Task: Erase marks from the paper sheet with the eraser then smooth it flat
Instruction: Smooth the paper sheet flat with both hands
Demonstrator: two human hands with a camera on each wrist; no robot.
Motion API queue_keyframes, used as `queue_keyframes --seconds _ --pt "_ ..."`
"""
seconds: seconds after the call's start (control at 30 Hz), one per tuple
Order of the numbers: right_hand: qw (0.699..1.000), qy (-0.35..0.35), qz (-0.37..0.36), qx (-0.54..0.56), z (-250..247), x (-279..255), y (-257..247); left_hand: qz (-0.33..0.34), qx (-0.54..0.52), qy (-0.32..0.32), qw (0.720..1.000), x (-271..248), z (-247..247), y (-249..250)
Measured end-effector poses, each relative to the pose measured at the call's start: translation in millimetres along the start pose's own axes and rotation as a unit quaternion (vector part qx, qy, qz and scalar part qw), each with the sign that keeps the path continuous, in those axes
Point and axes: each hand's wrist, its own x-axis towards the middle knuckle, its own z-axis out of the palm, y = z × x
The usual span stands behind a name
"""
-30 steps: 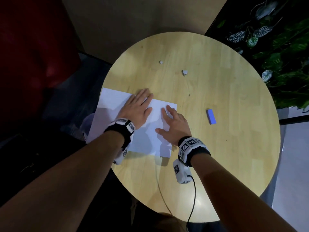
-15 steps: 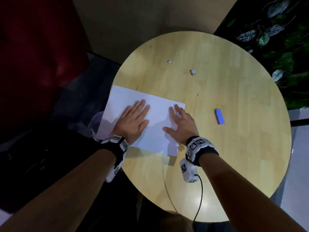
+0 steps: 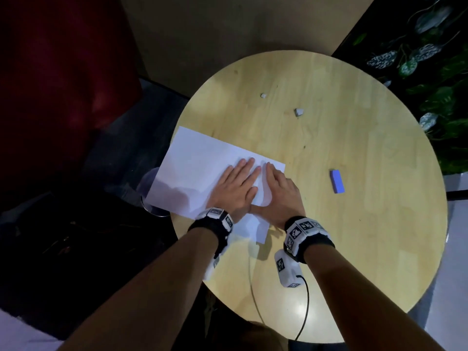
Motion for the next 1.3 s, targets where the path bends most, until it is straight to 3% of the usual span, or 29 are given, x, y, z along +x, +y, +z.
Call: queue_keyframes --seconds 0.13,0.23,0.33,0.37,0.43,0.53,0.6,0.7,0.77,0.9,1.1,1.23,1.3 --pt "0.999 -0.027 0.015 -0.02 1 -8 1 -0.077 0.047 0.054 0.994 -32 -13 -67" --pt "1.0 -0.022 0.013 -0.012 2 -14 1 -0.164 0.107 0.031 0.98 -57 -22 -133" --pt "1.0 -0.023 0.015 -0.002 1 -20 1 -0.252 0.085 0.076 0.961 -61 -30 -146" --pt "1.0 -0.021 0.017 0.0 2 -21 1 -0.239 0.09 0.101 0.961 -56 -30 -133" --pt "0.999 -0.026 0.021 0.001 5 -22 2 -0.134 0.072 0.116 0.982 -38 -26 -92" --pt "0.999 -0.023 0.023 -0.014 5 -24 3 0.025 0.035 0.007 0.999 -32 -5 -31" --pt "0.999 -0.022 0.016 -0.034 2 -26 4 0.009 0.036 -0.002 0.999 -35 -6 -30" --pt "0.998 -0.02 0.013 -0.053 -2 -38 5 -0.121 0.064 0.029 0.99 -49 -16 -67" --pt "0.998 -0.016 0.024 -0.051 0 -47 5 -0.158 0.085 0.024 0.984 -55 -34 -90" --pt "0.996 -0.024 0.065 -0.057 10 -73 9 -0.091 0.097 -0.014 0.991 -54 -61 -74" --pt "0.984 -0.023 0.145 -0.103 9 -117 19 -0.173 0.072 -0.183 0.965 -49 -55 22" --pt "0.972 -0.051 0.204 -0.106 4 -130 24 -0.092 0.066 -0.267 0.957 -24 -54 48" --pt "0.979 -0.039 0.179 -0.084 -1 -129 31 -0.062 0.071 -0.28 0.955 -9 -52 52"
